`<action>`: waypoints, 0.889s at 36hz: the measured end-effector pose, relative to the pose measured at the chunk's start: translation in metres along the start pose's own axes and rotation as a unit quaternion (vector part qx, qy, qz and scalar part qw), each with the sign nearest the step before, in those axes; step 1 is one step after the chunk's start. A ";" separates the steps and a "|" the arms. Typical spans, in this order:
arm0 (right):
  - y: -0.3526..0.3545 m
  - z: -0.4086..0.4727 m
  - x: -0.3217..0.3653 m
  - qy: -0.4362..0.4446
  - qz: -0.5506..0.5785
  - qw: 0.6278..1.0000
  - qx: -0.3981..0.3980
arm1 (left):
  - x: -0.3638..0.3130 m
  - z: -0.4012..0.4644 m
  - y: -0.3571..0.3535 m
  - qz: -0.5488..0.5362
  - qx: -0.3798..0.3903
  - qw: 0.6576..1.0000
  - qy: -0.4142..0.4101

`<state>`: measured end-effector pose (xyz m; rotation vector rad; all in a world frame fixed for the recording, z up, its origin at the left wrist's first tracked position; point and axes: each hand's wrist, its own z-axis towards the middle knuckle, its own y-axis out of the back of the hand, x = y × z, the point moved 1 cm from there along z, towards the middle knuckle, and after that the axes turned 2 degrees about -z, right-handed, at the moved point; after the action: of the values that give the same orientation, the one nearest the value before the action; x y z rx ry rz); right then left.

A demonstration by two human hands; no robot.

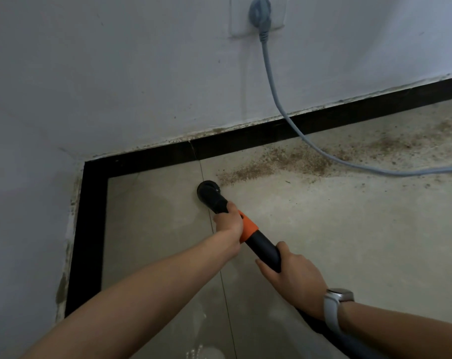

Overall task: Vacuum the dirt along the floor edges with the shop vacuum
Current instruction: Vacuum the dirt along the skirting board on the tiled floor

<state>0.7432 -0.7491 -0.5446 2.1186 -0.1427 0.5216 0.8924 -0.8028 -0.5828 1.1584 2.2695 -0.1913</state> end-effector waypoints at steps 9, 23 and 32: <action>0.013 0.014 -0.003 0.002 0.015 1.000 -0.002 | -0.016 0.000 -0.014 0.032 0.013 0.999 -0.017; -0.016 0.071 0.093 0.137 0.027 0.988 0.070 | -0.056 0.037 0.100 -0.052 -0.120 0.989 -0.064; -0.056 0.105 0.184 0.168 0.062 0.979 0.093 | -0.098 0.072 0.182 -0.094 -0.159 0.976 -0.113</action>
<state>0.9586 -0.7858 -0.5616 2.1749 -0.0342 0.9928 1.1093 -0.7863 -0.5644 0.7187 2.1110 -0.0270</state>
